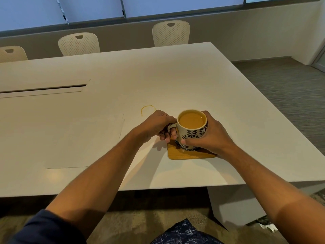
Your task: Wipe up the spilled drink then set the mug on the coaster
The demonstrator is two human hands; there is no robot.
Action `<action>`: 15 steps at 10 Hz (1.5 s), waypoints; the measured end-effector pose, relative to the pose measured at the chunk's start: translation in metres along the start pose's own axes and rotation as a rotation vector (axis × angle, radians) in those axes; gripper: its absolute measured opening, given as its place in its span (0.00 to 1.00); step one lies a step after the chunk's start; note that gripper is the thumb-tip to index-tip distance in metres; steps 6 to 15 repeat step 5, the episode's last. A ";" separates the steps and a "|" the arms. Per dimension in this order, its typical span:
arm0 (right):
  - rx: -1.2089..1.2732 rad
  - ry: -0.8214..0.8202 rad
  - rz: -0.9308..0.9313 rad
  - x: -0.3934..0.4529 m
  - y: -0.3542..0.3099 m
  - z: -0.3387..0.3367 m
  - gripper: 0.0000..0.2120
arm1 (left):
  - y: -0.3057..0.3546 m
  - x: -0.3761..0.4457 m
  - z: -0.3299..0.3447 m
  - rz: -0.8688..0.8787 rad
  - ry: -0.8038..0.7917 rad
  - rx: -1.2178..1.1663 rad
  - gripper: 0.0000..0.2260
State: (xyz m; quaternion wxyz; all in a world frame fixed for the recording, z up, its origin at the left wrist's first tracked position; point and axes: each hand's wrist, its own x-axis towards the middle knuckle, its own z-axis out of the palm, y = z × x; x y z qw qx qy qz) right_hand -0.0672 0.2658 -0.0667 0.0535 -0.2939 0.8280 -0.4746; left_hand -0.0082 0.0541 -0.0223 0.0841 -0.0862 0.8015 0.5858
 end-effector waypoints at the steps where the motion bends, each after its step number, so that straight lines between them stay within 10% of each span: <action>1: 0.151 -0.156 0.018 0.004 0.006 -0.010 0.46 | -0.002 0.000 0.000 0.060 0.079 -0.009 0.16; 3: 0.014 -0.385 -0.063 0.032 0.010 -0.056 0.39 | -0.007 0.002 -0.012 0.251 0.545 0.199 0.15; 4: -0.129 -0.154 -0.102 0.046 0.007 -0.064 0.30 | -0.006 0.003 -0.018 0.314 0.756 0.470 0.12; 5: -0.349 0.151 -0.093 0.059 0.001 -0.063 0.19 | -0.009 0.013 -0.028 0.236 0.779 0.806 0.18; 15: -0.349 0.151 -0.093 0.059 0.001 -0.063 0.19 | -0.009 0.013 -0.028 0.236 0.779 0.806 0.18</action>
